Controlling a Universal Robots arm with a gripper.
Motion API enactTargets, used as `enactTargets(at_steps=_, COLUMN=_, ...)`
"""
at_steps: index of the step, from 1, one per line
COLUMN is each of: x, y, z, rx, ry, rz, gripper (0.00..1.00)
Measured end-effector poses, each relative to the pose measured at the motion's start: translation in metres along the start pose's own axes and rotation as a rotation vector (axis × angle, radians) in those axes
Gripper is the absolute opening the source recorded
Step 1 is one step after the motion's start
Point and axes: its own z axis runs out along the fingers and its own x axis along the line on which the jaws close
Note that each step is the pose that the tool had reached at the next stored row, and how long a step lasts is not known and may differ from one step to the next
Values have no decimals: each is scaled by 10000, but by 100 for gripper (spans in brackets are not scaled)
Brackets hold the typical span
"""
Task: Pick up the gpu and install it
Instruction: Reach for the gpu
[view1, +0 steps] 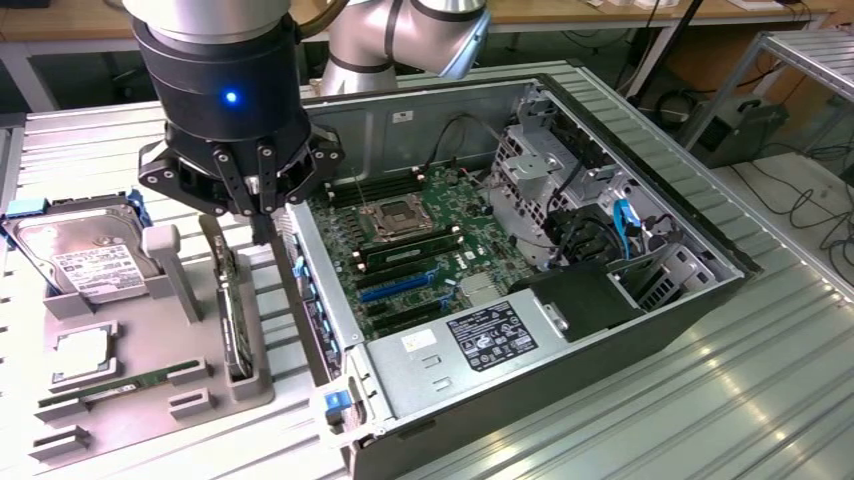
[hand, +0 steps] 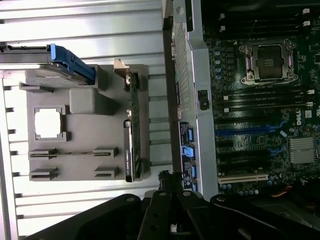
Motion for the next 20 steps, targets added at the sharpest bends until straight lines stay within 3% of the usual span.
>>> enactTargets(at_steps=20, x=-6, y=-85, z=2, rx=0, ry=0, rz=0, gripper=11)
